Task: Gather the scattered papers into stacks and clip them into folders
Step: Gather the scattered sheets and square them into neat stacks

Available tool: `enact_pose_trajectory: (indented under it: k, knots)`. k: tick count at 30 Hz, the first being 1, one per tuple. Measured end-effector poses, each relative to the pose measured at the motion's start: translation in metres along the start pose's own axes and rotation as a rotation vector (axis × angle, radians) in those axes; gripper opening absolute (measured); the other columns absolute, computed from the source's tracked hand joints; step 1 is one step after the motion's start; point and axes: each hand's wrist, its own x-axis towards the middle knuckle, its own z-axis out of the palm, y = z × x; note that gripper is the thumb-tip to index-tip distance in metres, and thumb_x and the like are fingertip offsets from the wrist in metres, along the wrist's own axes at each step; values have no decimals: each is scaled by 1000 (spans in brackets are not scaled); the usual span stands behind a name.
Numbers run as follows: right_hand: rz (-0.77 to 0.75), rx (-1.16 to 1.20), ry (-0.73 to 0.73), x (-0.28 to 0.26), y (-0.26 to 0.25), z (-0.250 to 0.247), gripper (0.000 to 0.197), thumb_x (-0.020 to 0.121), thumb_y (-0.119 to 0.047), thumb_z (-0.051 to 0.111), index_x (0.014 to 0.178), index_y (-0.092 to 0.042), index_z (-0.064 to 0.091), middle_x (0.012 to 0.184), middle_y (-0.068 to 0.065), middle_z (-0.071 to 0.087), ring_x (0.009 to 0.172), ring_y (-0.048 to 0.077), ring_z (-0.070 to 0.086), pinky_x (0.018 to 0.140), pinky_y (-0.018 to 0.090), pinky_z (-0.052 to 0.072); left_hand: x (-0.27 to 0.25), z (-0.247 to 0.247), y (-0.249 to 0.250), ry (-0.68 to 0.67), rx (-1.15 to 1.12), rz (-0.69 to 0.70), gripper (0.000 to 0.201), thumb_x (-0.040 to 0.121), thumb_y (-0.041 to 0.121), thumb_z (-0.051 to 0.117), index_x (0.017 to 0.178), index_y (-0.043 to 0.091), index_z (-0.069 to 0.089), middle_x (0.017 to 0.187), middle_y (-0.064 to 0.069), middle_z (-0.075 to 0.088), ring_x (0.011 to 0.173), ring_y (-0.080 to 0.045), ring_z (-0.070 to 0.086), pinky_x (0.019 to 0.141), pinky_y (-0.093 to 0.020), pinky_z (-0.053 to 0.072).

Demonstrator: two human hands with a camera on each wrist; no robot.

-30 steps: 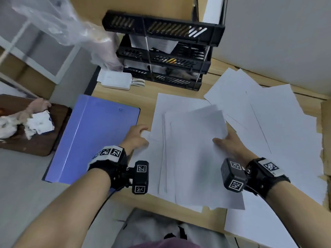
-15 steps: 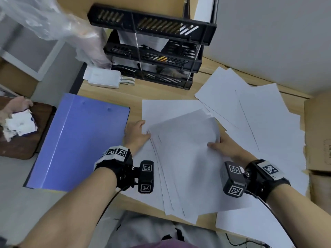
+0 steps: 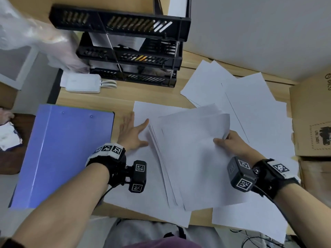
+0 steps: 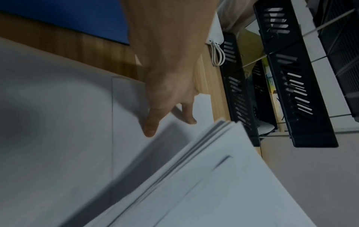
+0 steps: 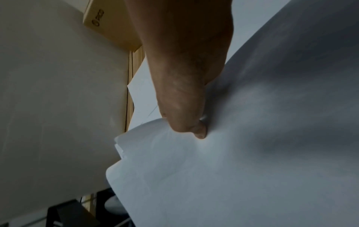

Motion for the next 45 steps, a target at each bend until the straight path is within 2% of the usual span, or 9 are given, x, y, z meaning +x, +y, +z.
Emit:
enact_pose_trajectory:
  k: [8,11,19,23,26,31,33,38,45]
  knots:
    - [-33,-107,-63,28,-25,29,22,90,1,57,111,-5,60,91,2,70,63,5,71,52,19,53,-27,3,-20,44,15,141,61,75,17,72,134,22,56,163,-8,-2,149,-33,-5,119,-51,11]
    - [-51,-176,-117,35,-40,38,22,89,2,55,109,-6,62,96,6,71,71,12,72,58,25,56,-54,2,-21,155,-287,-19,66,83,0,61,144,15,42,152,-6,30,141,-24,29,110,-28,25]
    - [-106,-497,-216,47,-55,99,25,85,-10,55,107,-2,63,104,16,69,94,35,66,87,50,55,-132,27,-24,510,-644,-246,42,83,-12,52,119,7,63,105,7,56,106,-18,57,91,-24,45]
    - [-163,-592,-265,61,-46,118,34,73,-21,58,103,-7,65,101,13,70,90,35,67,81,53,57,-169,60,-32,722,-767,-564,14,82,19,72,93,13,65,91,0,57,84,-21,56,81,-33,50]
    - [-210,-647,-296,80,-35,123,47,58,-35,57,96,-8,66,98,13,69,87,35,67,77,54,58,-198,93,-40,846,-710,-788,41,62,42,79,71,18,46,76,6,45,70,-19,45,58,-24,35]
    - [-219,-694,-303,54,-46,139,33,67,-20,59,94,-3,68,97,15,70,85,33,68,78,53,58,-233,135,-38,406,-1064,-1040,64,72,39,81,116,5,50,107,-7,56,103,-23,54,87,-36,49]
    - [-226,-714,-317,57,-43,142,32,69,-21,59,96,-6,68,99,13,70,86,32,68,78,52,58,-242,145,-35,240,-1252,-949,52,80,27,79,120,3,55,117,-9,63,95,-21,61,78,-31,50]
    - [-192,-730,-390,39,-44,148,29,84,-11,56,111,-5,66,105,12,69,92,32,67,84,47,57,-254,137,-29,215,-1190,-746,10,89,18,69,99,14,68,97,0,71,81,-13,67,65,-19,49]
    - [-169,-636,-458,37,-38,137,26,91,-6,51,115,-6,62,105,9,70,84,22,69,64,30,53,-235,100,-34,357,-1087,-619,26,100,10,48,119,8,64,111,-5,67,94,-17,62,72,-18,48]
